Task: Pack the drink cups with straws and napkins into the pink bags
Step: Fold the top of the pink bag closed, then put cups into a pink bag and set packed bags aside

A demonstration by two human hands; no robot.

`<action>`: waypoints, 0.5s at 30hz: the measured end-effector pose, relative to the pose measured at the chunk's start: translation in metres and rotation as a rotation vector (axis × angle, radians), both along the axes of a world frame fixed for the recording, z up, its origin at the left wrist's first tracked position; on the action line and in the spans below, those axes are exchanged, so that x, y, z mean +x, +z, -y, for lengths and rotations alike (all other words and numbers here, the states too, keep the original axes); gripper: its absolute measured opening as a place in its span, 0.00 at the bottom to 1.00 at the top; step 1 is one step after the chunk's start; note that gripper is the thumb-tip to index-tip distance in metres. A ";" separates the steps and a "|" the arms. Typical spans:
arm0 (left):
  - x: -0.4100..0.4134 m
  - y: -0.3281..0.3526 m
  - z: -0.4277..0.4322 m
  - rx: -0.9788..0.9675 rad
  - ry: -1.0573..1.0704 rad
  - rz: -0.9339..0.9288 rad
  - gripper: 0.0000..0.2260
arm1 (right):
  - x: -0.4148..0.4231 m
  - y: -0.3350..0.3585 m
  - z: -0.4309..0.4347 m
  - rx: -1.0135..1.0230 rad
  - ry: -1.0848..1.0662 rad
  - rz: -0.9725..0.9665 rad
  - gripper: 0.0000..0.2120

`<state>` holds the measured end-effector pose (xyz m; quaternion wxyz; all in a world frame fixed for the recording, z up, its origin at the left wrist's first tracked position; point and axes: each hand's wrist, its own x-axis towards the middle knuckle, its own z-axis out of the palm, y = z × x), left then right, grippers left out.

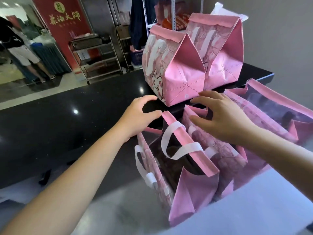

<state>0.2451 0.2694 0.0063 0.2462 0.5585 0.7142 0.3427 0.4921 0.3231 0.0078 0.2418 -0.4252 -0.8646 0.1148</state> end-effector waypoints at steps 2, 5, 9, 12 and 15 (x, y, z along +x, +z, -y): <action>-0.001 -0.002 0.028 -0.012 -0.071 -0.135 0.17 | 0.007 0.003 0.038 -0.037 0.077 0.013 0.23; -0.003 -0.005 0.049 -0.101 -0.122 -0.338 0.15 | 0.009 -0.002 0.077 -0.112 0.123 0.089 0.23; -0.011 -0.009 0.063 -0.090 -0.048 -0.546 0.15 | 0.009 -0.011 0.093 -0.107 0.041 0.166 0.21; -0.018 -0.005 0.077 -0.181 -0.031 -0.623 0.11 | 0.012 -0.015 0.098 -0.144 0.030 0.190 0.16; -0.022 -0.001 0.098 -0.240 -0.052 -0.609 0.04 | 0.011 -0.012 0.109 -0.196 0.049 0.206 0.18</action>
